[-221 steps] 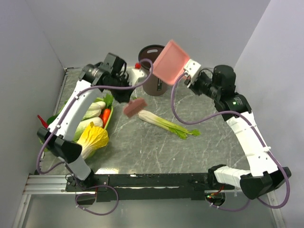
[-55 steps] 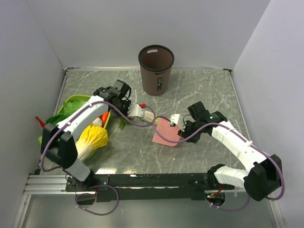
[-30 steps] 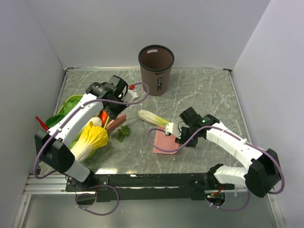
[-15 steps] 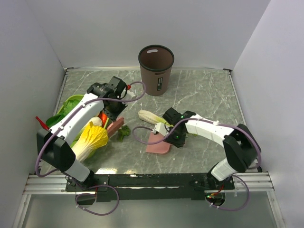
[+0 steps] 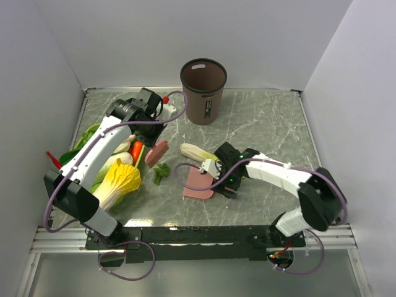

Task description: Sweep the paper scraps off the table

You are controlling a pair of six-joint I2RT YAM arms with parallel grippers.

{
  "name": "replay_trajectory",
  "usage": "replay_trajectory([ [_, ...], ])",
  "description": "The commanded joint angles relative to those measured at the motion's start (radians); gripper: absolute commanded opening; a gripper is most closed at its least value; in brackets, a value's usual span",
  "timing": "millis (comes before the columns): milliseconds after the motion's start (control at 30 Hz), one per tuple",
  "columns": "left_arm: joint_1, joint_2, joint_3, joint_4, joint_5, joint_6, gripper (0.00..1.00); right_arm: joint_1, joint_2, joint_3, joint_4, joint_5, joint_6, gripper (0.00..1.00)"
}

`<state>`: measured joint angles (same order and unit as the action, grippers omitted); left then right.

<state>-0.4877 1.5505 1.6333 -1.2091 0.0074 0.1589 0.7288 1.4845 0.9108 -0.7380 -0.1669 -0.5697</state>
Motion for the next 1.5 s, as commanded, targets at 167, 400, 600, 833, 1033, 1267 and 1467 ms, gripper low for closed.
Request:
replay_trajectory([
  [167,0.001,0.008,-0.058,0.006,-0.092,-0.059,0.01,-0.069,-0.132,-0.135,0.098,-0.106,-0.065,0.72],
  [400,0.001,0.052,-0.073,0.020,-0.127,-0.079,0.01,-0.078,-0.095,-0.105,0.106,-0.172,-0.067,0.54],
  [600,0.000,0.080,-0.086,0.016,-0.064,-0.091,0.01,-0.077,-0.056,-0.037,0.049,-0.194,-0.097,0.32],
  [833,-0.002,0.040,-0.099,-0.007,-0.110,-0.082,0.01,-0.072,-0.018,0.049,-0.055,-0.183,-0.128,0.10],
  [1033,0.000,-0.016,-0.180,-0.017,-0.115,-0.091,0.01,-0.029,0.042,0.123,-0.127,-0.141,-0.119,0.07],
  [1267,0.000,-0.004,-0.205,-0.023,-0.016,-0.088,0.01,0.009,0.109,0.201,-0.178,-0.079,-0.079,0.06],
  [1467,-0.032,0.103,-0.069,-0.009,0.187,-0.087,0.01,0.015,0.172,0.244,-0.178,-0.079,-0.026,0.06],
])
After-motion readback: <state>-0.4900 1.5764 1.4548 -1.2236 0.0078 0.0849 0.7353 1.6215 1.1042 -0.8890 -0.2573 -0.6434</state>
